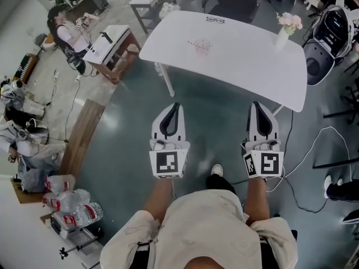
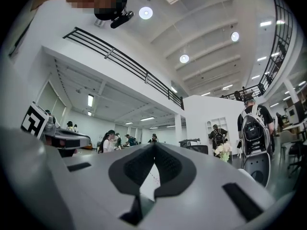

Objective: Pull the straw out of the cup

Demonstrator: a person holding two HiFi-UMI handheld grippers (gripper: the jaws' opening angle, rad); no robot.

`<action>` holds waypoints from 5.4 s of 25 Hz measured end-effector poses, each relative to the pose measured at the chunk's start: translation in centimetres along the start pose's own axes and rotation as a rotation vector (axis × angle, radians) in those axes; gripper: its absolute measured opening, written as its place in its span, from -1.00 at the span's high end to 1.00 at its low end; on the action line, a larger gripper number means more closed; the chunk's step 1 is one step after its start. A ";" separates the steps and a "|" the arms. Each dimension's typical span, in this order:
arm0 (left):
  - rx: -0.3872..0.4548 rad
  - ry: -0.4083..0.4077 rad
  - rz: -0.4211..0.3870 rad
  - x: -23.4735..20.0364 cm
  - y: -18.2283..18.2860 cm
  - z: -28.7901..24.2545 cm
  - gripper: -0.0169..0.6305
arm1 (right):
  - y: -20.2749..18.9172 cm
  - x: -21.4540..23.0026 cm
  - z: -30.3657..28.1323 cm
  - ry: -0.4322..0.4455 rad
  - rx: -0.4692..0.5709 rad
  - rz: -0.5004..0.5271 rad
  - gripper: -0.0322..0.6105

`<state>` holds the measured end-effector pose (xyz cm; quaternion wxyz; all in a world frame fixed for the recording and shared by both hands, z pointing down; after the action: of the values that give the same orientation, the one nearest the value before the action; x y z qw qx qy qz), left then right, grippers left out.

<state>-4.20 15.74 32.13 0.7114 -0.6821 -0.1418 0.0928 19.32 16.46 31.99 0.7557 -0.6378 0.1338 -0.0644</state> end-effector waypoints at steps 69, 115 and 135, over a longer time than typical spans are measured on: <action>-0.018 -0.118 0.158 -18.9 -10.7 -38.7 0.91 | -14.4 1.4 -42.2 0.028 -0.195 0.026 0.89; -0.261 -0.091 0.099 -14.5 -19.6 -51.7 0.91 | -37.0 3.4 -49.4 0.300 -0.596 -0.148 0.83; -0.099 -0.118 0.103 -14.5 -14.2 -43.4 0.91 | -28.3 2.7 -44.1 0.148 -0.481 -0.011 0.83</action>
<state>-4.46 -30.63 43.89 0.6616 -0.7160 -0.1527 0.1623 11.45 -31.03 52.79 0.5699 -0.7936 0.1969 -0.0812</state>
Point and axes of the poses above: the fingertips, and each gripper's own axes: z backward along the fingers, x to its right, y out of its top, the point moved 4 cm from there along z, backward along the fingers, and after that the axes turned 5 degrees about z, right-handed, at the moved point
